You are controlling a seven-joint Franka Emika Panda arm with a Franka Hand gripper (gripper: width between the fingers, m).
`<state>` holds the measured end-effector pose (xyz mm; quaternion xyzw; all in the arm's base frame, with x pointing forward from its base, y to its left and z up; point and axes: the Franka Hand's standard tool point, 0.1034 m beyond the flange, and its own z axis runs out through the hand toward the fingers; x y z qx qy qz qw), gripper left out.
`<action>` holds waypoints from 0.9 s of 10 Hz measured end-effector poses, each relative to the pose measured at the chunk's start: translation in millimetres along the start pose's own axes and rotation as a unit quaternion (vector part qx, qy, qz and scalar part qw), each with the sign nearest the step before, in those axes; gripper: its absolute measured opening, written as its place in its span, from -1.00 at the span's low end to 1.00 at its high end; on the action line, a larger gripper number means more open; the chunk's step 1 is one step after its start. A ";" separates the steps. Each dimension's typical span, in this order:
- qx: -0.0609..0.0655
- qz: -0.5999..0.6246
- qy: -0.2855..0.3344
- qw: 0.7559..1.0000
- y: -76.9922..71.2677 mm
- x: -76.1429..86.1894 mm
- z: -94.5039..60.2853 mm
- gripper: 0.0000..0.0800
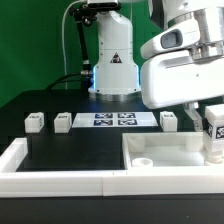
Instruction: Assemble square table
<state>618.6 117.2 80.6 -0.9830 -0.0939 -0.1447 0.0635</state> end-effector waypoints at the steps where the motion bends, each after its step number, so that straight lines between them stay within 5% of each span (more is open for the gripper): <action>1: -0.001 0.000 0.002 1.000 0.7 -0.9 2.8 -0.27; 9: -0.013 -0.002 0.043 0.999 2.1 -6.4 11.0 -0.26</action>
Offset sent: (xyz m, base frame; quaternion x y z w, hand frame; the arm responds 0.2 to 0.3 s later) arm -0.0007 0.0009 -0.0157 -0.0063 0.0282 0.0001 0.9996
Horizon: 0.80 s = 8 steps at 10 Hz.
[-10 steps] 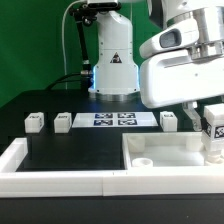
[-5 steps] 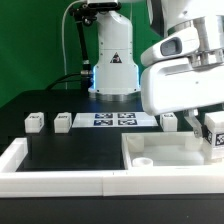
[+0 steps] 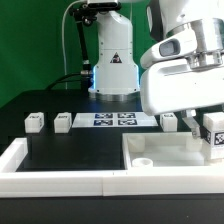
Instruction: Assemble square table
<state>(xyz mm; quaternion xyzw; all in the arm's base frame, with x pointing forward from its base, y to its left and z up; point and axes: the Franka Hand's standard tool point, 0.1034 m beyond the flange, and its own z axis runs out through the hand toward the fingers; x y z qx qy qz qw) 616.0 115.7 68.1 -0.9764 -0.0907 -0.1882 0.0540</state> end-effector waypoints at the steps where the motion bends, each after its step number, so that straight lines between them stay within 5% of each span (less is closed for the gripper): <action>1: 0.000 0.000 0.000 1.000 0.1 0.0 0.0 0.23; 2: 0.000 0.000 0.000 1.000 0.1 0.0 0.0 0.23; 3: 0.000 0.000 0.000 1.000 0.1 -0.1 0.0 0.53; 8: 0.000 0.000 0.000 1.000 0.1 -0.1 0.1 0.62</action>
Offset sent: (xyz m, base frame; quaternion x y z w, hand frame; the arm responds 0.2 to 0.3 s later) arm 0.0000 0.0000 0.0000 0.0000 0.0000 0.0000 1.0000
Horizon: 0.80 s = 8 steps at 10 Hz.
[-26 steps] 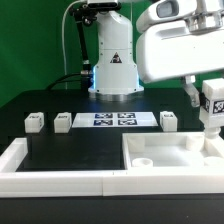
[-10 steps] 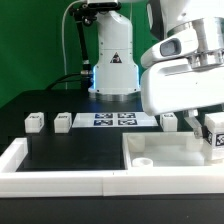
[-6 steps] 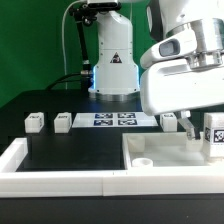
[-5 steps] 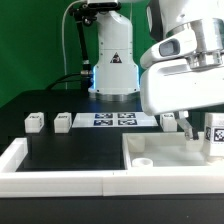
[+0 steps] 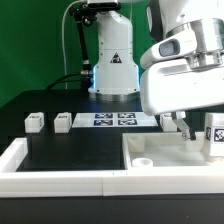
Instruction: Assemble square table
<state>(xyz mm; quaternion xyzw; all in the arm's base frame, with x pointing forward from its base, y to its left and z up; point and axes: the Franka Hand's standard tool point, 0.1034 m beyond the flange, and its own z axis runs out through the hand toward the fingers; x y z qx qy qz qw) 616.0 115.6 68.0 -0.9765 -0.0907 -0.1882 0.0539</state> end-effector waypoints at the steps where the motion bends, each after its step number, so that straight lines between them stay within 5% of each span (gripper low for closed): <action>1: 0.000 0.000 0.000 1.000 0.0 0.0 0.0 0.62; 4: 0.009 0.013 -0.025 1.000 -6.6 9.7 -24.6 0.62; 6: 0.010 0.013 -0.029 0.999 -6.0 8.6 -23.7 0.62; 8: 0.031 0.016 -0.107 0.994 -14.0 3.6 -24.5 0.62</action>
Offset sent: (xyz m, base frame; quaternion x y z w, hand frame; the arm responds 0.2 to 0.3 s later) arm -0.0032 -0.0054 0.0335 -0.0195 -0.1021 0.0364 0.9939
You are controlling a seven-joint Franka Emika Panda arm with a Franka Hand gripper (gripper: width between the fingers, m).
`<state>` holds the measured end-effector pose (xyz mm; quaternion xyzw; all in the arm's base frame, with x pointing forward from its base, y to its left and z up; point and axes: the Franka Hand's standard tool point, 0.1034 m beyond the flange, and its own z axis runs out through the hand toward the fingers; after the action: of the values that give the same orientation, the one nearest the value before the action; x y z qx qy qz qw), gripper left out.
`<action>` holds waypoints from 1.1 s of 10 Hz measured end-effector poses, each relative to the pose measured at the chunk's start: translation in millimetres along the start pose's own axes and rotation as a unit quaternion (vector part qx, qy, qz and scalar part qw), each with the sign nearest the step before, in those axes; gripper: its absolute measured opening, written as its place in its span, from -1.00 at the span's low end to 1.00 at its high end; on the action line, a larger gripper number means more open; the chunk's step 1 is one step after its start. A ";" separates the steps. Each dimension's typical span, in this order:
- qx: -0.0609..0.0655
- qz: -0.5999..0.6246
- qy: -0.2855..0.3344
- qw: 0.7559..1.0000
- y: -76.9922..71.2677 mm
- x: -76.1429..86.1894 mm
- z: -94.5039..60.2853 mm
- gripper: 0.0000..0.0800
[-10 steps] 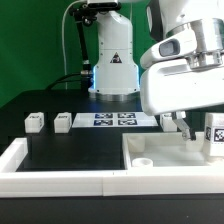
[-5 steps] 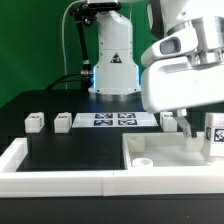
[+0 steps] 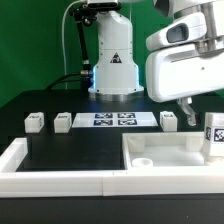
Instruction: Assemble square table
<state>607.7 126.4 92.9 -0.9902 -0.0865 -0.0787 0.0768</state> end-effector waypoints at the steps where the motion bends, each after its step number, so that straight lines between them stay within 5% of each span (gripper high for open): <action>1: 0.004 0.000 -0.015 1.000 -0.6 1.5 -0.3 0.62; 8: 0.007 0.000 -0.028 1.000 8.3 9.8 0.2 0.62; 11: -0.022 0.084 -0.037 0.996 3.6 3.6 4.4 0.62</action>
Offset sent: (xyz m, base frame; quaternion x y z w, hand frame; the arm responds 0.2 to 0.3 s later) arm 0.0147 -0.0046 0.0028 0.0318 0.0330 -0.0140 0.9989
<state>612.5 124.2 88.7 -0.9976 -0.0044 -0.0368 0.0581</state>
